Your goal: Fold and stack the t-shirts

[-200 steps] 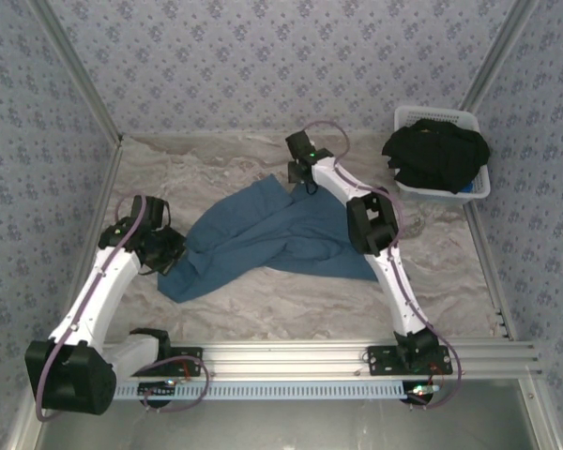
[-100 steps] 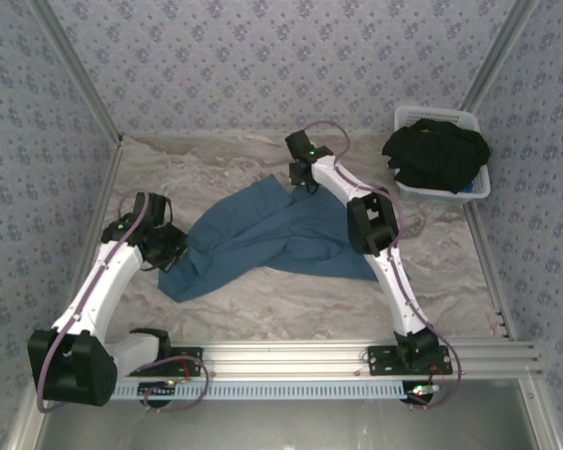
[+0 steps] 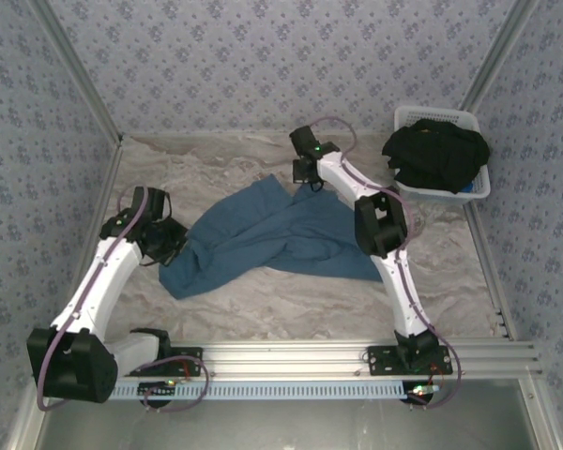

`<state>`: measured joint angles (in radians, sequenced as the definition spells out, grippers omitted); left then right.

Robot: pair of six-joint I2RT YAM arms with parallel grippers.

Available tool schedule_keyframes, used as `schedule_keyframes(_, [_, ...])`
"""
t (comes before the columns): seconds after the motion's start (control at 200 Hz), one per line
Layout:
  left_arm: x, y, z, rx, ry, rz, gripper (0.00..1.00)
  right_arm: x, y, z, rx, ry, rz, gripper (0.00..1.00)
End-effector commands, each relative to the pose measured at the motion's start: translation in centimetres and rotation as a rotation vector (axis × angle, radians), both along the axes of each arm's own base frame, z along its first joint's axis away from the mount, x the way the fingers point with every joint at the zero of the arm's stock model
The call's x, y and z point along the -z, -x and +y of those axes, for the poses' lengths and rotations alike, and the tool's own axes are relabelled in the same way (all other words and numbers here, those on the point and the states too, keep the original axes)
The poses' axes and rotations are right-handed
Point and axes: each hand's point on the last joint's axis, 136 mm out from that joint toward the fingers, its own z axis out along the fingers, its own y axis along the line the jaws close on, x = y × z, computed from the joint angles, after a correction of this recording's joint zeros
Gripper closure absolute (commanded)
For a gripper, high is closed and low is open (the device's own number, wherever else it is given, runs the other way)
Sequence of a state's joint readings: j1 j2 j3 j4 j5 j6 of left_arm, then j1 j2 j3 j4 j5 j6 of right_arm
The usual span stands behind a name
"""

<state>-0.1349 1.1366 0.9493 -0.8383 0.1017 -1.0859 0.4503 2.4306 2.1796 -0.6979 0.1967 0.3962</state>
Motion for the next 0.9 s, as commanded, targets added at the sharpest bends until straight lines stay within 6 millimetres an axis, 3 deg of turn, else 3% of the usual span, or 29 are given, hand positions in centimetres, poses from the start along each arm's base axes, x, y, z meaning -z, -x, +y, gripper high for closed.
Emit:
schedule_keyframes(0.0, [-2.2, -1.5, 0.0, 0.024, -0.004, -0.058, 1.00, -10.7, -0.9, -1.2, 0.023, -0.140, -0.180, 1.00])
schedule_keyframes(0.115, [-4.3, -3.1, -0.1, 0.031, -0.004, -0.112, 1.00, -14.9, 0.1, -2.3, 0.017, -0.189, -0.227, 1.00])
schedule_keyframes(0.2, [-7.0, -4.7, 0.1, 0.031, -0.009, -0.180, 1.00, -17.7, 1.0, -3.9, 0.045, -0.248, -0.266, 1.00])
schedule_keyframes(0.405, [-16.2, -8.6, 1.3, 0.011, -0.040, -0.396, 1.00, -26.3, 3.3, -9.3, 0.142, -0.382, -0.425, 1.00])
schedule_keyframes(0.57, [-24.5, -10.4, 2.3, -0.008, -0.057, -0.595, 1.00, -34.0, 5.5, -13.3, 0.184, -0.474, -0.584, 1.00])
schedule_keyframes(0.714, [-32.7, -9.3, 2.9, 0.007, -0.113, -0.810, 1.00, -41.5, 9.6, -15.7, 0.164, -0.540, -0.765, 1.00])
schedule_keyframes(0.784, [-36.0, -7.6, 3.4, -0.001, -0.144, -0.905, 1.00, -44.4, 12.4, -16.5, 0.147, -0.568, -0.840, 1.00])
schedule_keyframes(0.899, [-39.8, -4.1, 3.9, -0.019, -0.168, -1.034, 1.00, -48.1, 18.0, -17.4, 0.114, -0.618, -0.939, 1.00])
